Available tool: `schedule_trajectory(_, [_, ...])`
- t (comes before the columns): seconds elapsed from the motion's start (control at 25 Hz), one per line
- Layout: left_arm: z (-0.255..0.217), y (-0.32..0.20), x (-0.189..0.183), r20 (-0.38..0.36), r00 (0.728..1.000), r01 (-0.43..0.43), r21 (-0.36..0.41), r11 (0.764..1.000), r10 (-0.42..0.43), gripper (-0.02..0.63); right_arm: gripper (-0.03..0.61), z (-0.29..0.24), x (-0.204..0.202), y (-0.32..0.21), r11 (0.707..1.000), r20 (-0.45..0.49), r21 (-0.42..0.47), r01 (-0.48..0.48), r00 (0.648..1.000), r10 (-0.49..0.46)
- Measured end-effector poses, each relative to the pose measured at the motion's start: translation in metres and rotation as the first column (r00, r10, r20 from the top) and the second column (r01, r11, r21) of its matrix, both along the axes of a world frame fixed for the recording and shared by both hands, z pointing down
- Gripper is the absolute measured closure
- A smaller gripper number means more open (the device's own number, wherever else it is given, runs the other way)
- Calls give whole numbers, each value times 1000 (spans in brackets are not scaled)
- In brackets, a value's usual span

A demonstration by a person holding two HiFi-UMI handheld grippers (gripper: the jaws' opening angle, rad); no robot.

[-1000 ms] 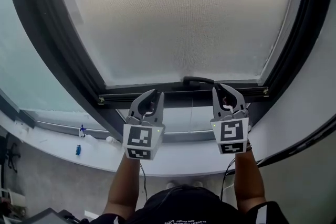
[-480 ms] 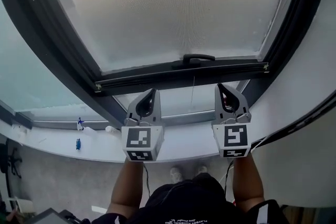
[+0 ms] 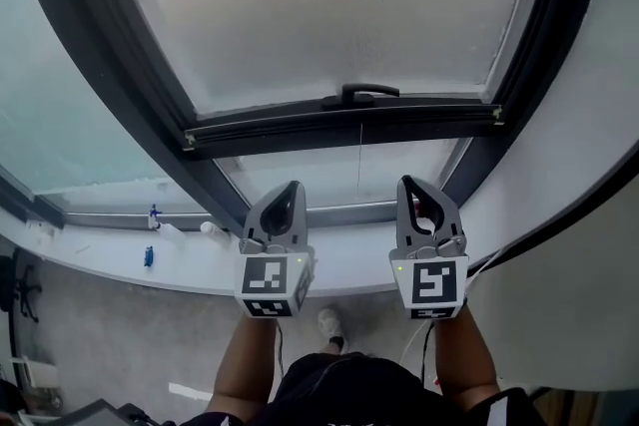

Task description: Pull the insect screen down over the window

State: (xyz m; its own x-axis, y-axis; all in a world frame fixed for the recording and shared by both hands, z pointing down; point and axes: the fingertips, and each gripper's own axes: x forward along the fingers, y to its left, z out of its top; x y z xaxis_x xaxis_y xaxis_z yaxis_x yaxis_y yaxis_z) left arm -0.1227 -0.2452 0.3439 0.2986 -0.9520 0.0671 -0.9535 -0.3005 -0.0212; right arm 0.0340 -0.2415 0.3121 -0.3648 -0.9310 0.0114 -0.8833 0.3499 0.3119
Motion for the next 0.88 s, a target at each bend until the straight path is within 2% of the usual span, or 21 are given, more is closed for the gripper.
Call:
schedule_trajectory(0.12, [6, 28, 11, -5, 1000, 8, -4, 1000, -8, 612, 575, 1, 9, 27, 999, 11, 34, 25, 1000, -26])
schedule_trajectory(0.4, [11, 97, 30, -1, 1000, 27, 12, 1000, -27, 612, 575, 18, 29, 93, 1000, 15, 8, 14, 1000, -15])
schedule_trajectory(0.52, [15, 125, 37, 2, 999, 41, 11, 999, -41, 612, 574, 19, 37, 121, 1000, 51, 10, 15, 999, -15])
schedule_trajectory(0.64, [16, 153, 38, -19, 997, 76, 25, 997, -75, 612, 575, 19, 48, 150, 1000, 126, -23, -13, 992, 15])
schedule_trajectory(0.8, [22, 184, 46, -17, 996, 93, 24, 995, -92, 612, 575, 25, 56, 185, 1000, 87, 2, 30, 996, -30])
schedule_trajectory(0.88, [25, 196, 52, 0, 996, 90, 16, 996, -90, 612, 574, 30, 60, 197, 999, 135, -36, 18, 991, -13])
